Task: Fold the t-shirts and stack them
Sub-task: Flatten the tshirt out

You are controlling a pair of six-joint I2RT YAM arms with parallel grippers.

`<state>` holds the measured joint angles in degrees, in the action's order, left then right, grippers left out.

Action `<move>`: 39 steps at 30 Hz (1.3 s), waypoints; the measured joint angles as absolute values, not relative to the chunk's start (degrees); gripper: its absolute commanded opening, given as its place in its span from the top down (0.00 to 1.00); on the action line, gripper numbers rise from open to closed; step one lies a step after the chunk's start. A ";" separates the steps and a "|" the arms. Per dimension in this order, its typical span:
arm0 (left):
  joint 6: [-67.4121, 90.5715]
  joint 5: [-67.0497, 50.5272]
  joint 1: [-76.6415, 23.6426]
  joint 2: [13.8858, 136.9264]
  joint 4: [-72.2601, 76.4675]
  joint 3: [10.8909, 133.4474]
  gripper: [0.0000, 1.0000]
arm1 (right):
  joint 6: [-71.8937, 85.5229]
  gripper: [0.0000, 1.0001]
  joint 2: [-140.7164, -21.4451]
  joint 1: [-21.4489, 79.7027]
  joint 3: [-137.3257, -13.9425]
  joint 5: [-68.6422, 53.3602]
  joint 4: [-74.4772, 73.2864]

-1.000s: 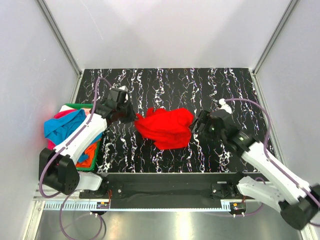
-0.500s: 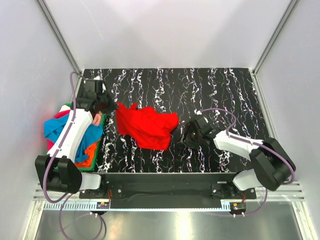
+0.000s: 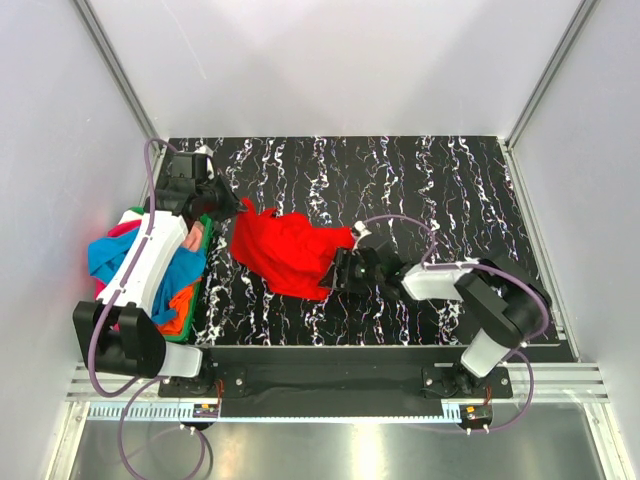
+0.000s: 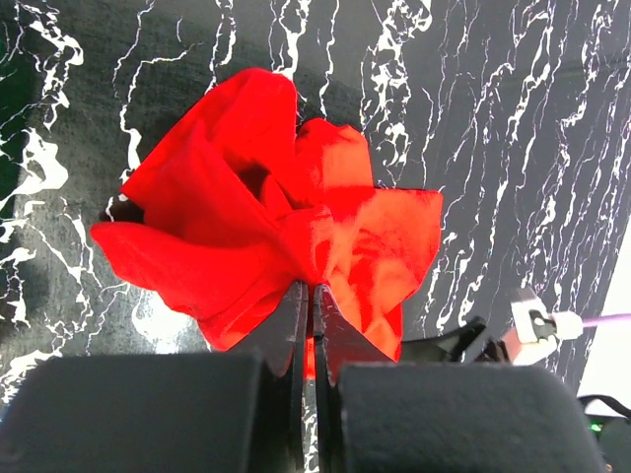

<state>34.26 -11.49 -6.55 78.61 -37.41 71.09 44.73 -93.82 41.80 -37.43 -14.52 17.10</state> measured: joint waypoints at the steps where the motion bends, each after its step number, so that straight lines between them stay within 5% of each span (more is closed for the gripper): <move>1: 34.26 -11.64 -6.55 78.61 -37.34 71.09 1.00 | 44.58 0.37 -94.94 42.17 -38.26 -14.57 18.00; 2: 34.26 -11.79 -6.55 78.61 -37.32 71.09 1.00 | 44.51 0.44 -96.05 42.50 -39.07 -14.50 18.70; 3: 34.26 -11.90 -6.55 78.61 -37.26 71.09 1.00 | 44.42 0.68 -96.92 42.70 -39.68 -14.17 19.00; 6: 34.26 -12.71 -6.55 78.78 -36.67 71.18 1.00 | 43.57 1.00 -97.43 42.98 -41.25 -9.61 15.31; 16: 34.94 -14.46 -7.79 80.09 -40.07 88.33 1.00 | 34.76 1.00 -75.11 41.34 -66.59 22.26 -25.19; 24: 34.54 -14.33 -12.69 70.85 -39.77 91.98 1.00 | 30.46 0.98 -62.92 41.12 -74.96 32.51 -41.23; 33: 32.32 -14.06 -15.53 77.28 -40.29 72.99 1.00 | 31.20 0.97 -70.87 40.64 -65.34 31.86 -49.06; 39: 31.27 -12.45 -15.62 92.53 -42.44 79.22 1.00 | 31.11 1.00 -80.51 34.83 -66.61 32.75 -50.68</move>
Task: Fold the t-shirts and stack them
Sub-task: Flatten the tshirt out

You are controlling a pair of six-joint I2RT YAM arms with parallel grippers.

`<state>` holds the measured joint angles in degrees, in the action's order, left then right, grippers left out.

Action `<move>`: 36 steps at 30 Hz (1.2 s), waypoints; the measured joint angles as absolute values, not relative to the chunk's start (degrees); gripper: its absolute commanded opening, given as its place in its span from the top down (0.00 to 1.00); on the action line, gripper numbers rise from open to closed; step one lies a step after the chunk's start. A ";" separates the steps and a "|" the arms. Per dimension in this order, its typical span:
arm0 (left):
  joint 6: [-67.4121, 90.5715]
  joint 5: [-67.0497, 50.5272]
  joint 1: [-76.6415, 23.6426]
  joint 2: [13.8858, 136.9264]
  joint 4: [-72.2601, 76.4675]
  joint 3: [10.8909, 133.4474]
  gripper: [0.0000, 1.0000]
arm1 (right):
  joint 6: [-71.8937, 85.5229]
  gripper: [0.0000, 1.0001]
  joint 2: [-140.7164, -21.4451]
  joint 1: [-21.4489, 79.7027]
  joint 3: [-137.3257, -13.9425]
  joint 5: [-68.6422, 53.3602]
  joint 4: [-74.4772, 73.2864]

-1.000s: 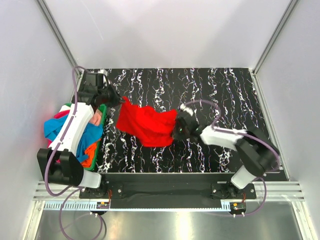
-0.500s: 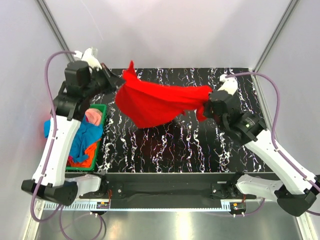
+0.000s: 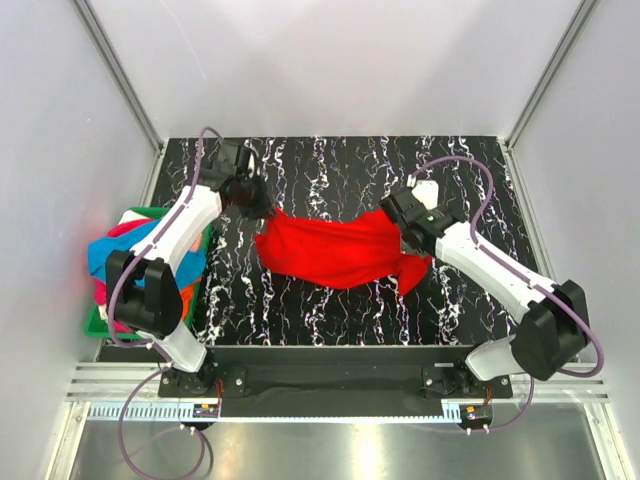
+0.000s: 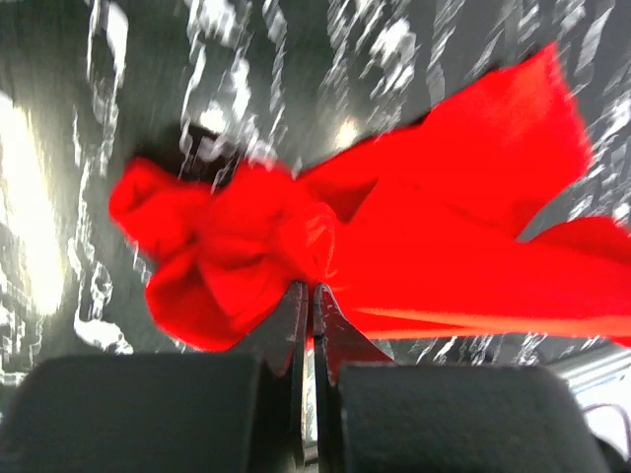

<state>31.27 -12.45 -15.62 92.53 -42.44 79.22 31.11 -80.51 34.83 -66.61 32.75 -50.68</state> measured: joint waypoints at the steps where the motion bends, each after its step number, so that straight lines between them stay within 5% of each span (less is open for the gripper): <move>1: 31.24 -12.25 -15.66 93.41 -42.39 81.23 1.00 | 30.74 1.00 -81.41 33.85 -67.77 33.23 -51.07; 8: 29.54 -8.86 -15.86 89.36 -42.17 99.33 1.00 | 25.91 1.00 -80.03 32.67 -81.95 36.49 -50.96; 24: 30.70 -13.96 -17.98 61.89 -46.63 93.06 1.00 | 23.62 1.00 -43.27 32.91 -72.07 21.43 -44.53; 31: 29.08 -12.10 -17.96 67.92 -47.11 95.44 1.00 | 22.37 1.00 -51.59 32.86 -72.38 23.73 -43.81; 36: 25.89 -7.99 -17.37 84.33 -45.69 99.55 1.00 | 21.17 1.00 -68.84 30.26 -72.64 28.45 -41.19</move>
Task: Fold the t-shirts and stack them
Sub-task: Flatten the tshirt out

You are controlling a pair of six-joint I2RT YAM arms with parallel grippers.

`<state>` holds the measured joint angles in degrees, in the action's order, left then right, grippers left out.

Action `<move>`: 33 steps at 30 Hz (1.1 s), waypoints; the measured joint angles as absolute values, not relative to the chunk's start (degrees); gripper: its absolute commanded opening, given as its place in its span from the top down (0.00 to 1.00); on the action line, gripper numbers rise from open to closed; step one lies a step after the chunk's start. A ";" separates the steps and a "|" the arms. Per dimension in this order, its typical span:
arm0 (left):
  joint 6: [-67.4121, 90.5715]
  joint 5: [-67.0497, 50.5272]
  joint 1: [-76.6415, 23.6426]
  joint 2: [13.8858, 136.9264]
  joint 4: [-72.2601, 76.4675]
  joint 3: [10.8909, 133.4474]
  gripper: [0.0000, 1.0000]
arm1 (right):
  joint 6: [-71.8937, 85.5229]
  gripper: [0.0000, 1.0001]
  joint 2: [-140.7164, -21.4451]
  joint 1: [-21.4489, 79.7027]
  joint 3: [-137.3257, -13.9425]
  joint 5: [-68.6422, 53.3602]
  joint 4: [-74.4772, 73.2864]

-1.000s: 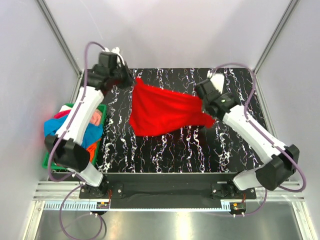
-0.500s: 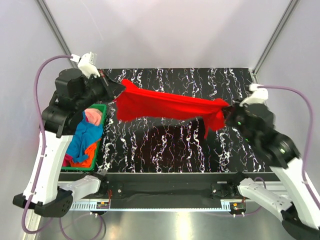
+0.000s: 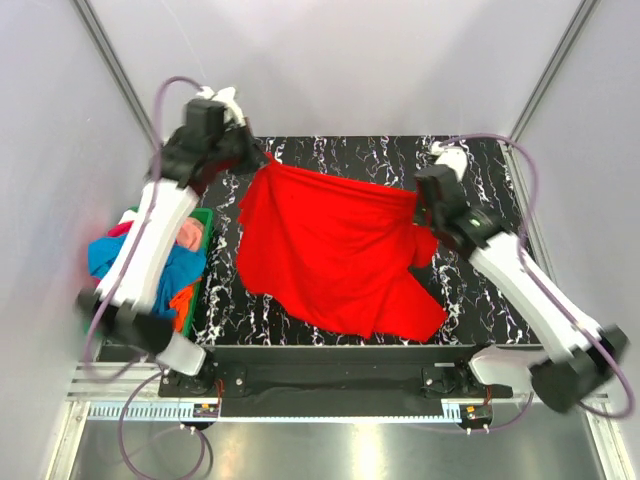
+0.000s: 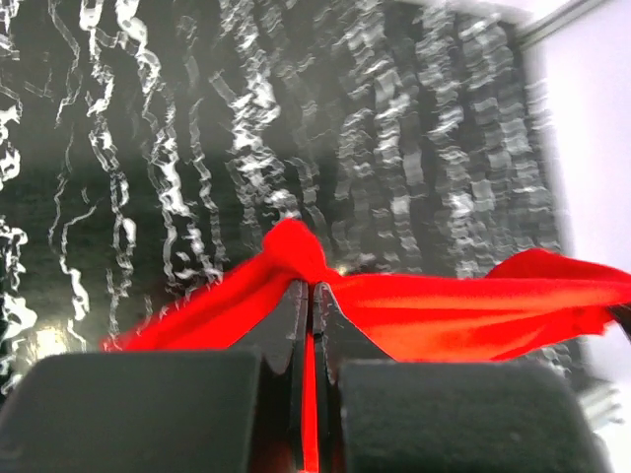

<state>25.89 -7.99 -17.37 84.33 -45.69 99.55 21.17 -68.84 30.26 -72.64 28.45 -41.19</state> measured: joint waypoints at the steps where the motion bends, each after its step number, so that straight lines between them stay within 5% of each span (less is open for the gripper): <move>1: 25.32 -8.27 -17.08 90.15 -45.69 102.45 1.00 | 21.17 1.00 -72.29 29.15 -72.64 28.29 -40.82; 2: 25.08 -8.51 -16.56 94.37 -44.84 104.47 1.00 | 21.19 1.00 -74.83 28.32 -72.66 28.14 -40.36; 6: 23.92 -10.85 -14.59 117.16 -45.04 120.60 0.58 | 21.41 0.97 -84.97 23.83 -73.30 26.50 -38.79; 8: 23.83 -10.92 -14.09 125.91 -44.47 127.94 0.52 | 21.71 0.73 -89.43 21.37 -74.19 25.76 -38.65; 10: 24.18 -10.70 -13.96 128.57 -44.99 128.79 0.51 | 21.78 0.61 -93.23 19.07 -75.48 25.36 -38.81; 13: 24.27 -9.28 -14.98 125.56 -45.01 122.63 0.51 | 22.09 0.57 -97.62 15.64 -77.52 24.49 -39.07; 23: 28.99 -9.21 -36.84 104.27 -37.21 85.06 0.62 | 27.88 0.57 -93.19 13.61 -76.82 20.62 -39.97; 33: 33.15 -7.57 -29.76 113.47 -36.69 78.59 0.61 | 33.85 0.60 -92.79 9.56 -69.73 18.63 -40.18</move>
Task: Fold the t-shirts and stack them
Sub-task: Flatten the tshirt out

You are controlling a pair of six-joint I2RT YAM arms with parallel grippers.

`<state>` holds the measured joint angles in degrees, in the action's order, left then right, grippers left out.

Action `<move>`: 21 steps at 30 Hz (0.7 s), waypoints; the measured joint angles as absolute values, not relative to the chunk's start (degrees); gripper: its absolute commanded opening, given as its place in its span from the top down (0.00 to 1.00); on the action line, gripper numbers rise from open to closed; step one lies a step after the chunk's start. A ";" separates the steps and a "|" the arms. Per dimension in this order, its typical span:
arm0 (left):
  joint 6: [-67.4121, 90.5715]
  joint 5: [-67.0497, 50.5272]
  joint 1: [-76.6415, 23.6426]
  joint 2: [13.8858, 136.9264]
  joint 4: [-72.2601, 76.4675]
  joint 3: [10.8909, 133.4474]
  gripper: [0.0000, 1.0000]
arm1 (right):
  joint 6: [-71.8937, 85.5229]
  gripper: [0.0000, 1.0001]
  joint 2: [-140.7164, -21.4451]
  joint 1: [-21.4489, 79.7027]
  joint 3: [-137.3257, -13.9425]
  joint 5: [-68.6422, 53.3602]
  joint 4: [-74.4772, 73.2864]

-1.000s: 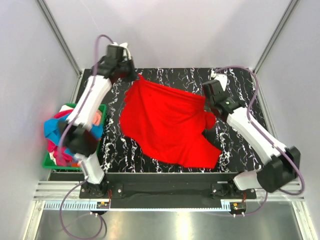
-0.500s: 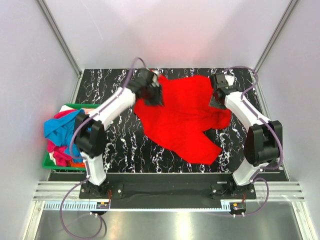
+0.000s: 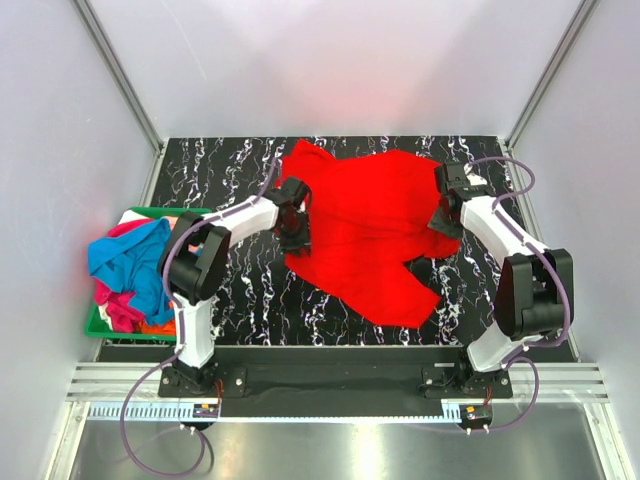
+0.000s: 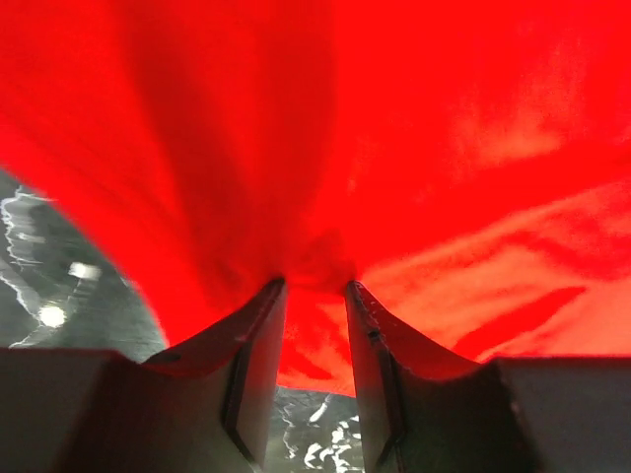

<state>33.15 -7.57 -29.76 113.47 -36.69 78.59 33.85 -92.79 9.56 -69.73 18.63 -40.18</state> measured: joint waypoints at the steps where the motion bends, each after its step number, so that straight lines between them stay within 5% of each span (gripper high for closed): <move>1: 33.32 -6.59 -28.71 113.47 -36.51 78.74 0.60 | 33.98 0.60 -92.88 9.10 -69.34 18.50 -40.16; 13: 32.29 -5.74 -11.18 119.26 -38.15 92.92 0.49 | 34.92 0.61 -91.50 8.84 -66.17 15.46 -39.81; 17: 29.76 -5.80 -15.14 112.29 -37.12 92.79 0.47 | 35.33 0.62 -89.95 8.84 -64.18 12.82 -39.09; 21: 30.02 -5.32 -26.63 96.86 -35.48 79.53 0.47 | 36.64 0.64 -88.18 8.84 -62.48 9.23 -38.50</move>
